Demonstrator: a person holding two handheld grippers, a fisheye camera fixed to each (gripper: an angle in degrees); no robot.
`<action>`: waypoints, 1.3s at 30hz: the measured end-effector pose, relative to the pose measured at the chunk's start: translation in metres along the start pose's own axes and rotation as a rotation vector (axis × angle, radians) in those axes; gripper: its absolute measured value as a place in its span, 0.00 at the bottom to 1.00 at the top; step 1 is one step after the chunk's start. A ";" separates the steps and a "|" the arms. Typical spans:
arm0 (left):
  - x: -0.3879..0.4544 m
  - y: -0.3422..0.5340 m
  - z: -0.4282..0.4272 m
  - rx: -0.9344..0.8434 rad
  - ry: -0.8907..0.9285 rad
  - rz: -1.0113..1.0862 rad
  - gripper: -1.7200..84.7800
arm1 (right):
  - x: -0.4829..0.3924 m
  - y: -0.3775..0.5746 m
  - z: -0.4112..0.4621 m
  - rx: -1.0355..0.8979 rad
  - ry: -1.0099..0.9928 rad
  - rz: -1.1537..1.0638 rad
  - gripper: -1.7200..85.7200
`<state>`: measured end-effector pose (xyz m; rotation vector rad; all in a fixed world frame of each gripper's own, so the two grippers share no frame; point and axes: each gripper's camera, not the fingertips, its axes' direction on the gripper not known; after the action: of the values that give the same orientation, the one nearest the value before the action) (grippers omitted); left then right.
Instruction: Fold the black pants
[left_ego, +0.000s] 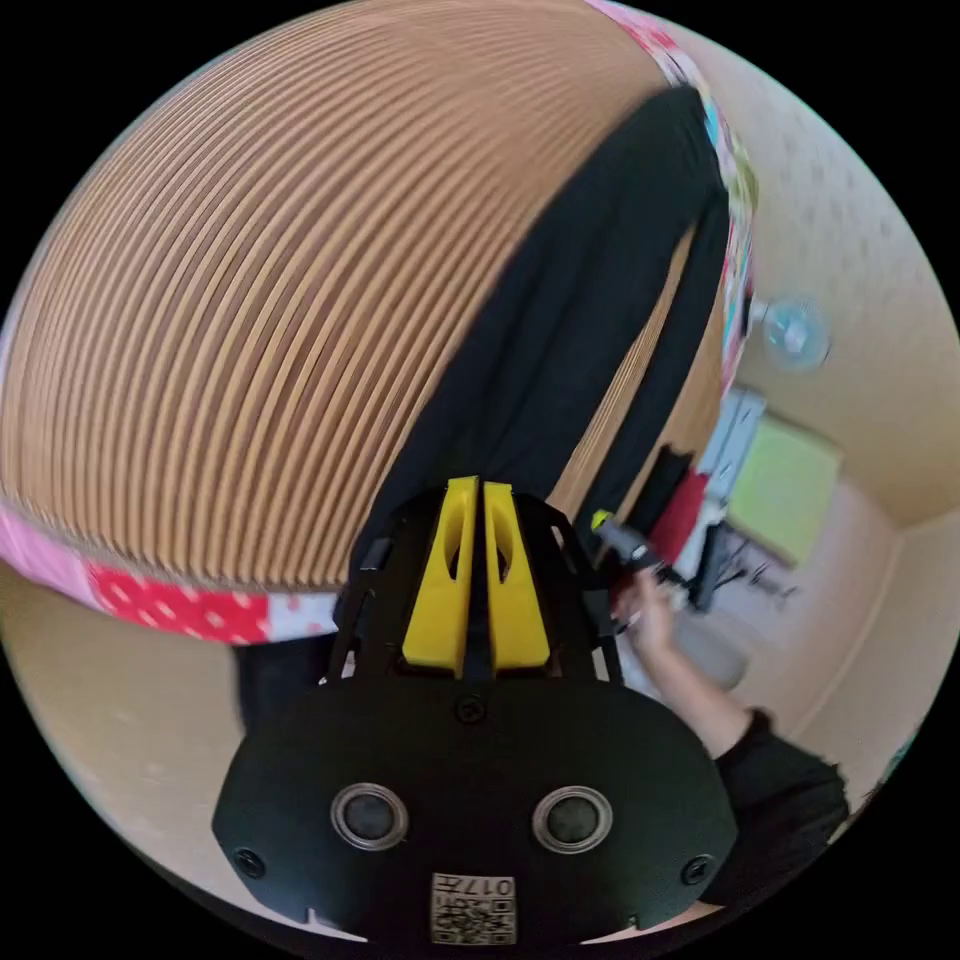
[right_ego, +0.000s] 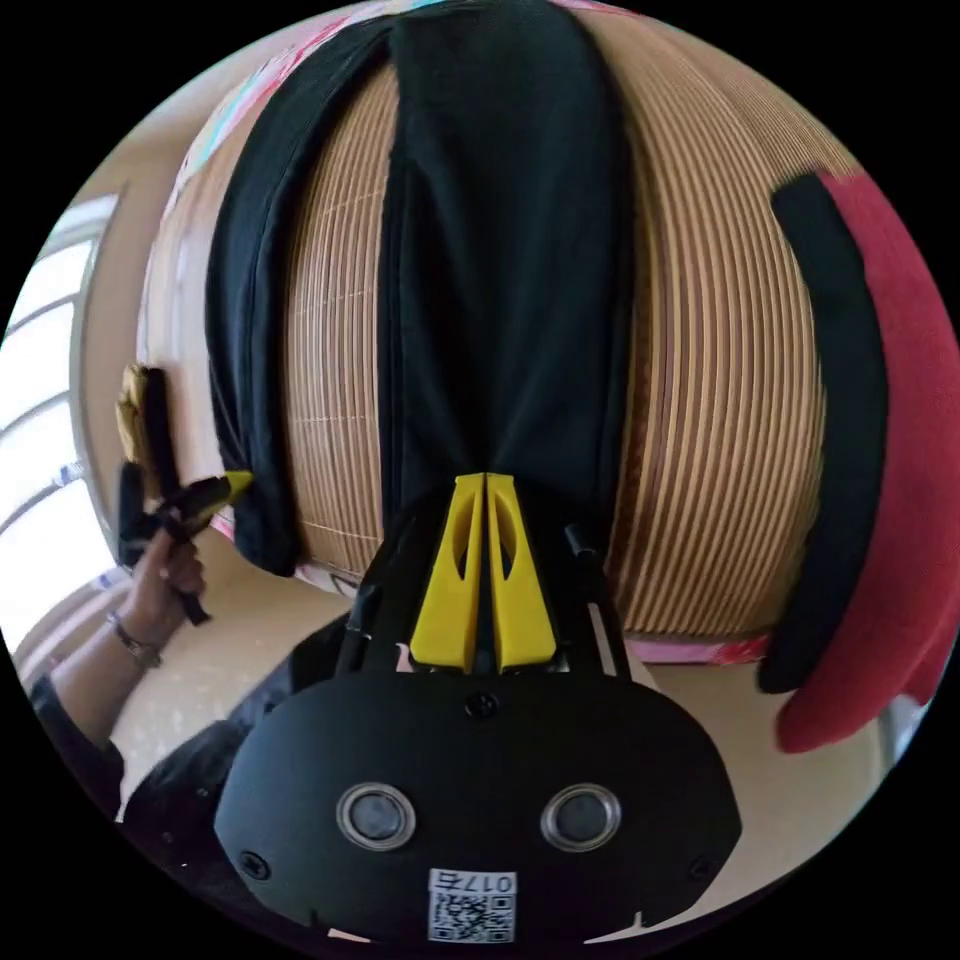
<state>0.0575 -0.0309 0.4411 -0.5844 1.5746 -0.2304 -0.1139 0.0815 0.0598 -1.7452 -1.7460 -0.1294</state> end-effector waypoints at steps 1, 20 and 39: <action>-0.002 0.006 -0.001 0.012 -0.005 -0.016 0.02 | 0.016 0.016 0.000 -0.028 -0.089 0.034 0.02; 0.092 -0.024 0.013 -0.490 -0.531 0.288 0.02 | 0.147 0.142 -0.090 -0.142 -0.194 0.016 0.14; 0.198 -0.004 0.095 -0.489 -0.325 0.578 0.14 | 0.157 0.242 -0.178 -0.181 -0.502 -0.335 0.03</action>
<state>0.1533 -0.1133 0.2610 -0.4812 1.4133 0.6695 0.1917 0.1520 0.1873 -1.6916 -2.4550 0.0127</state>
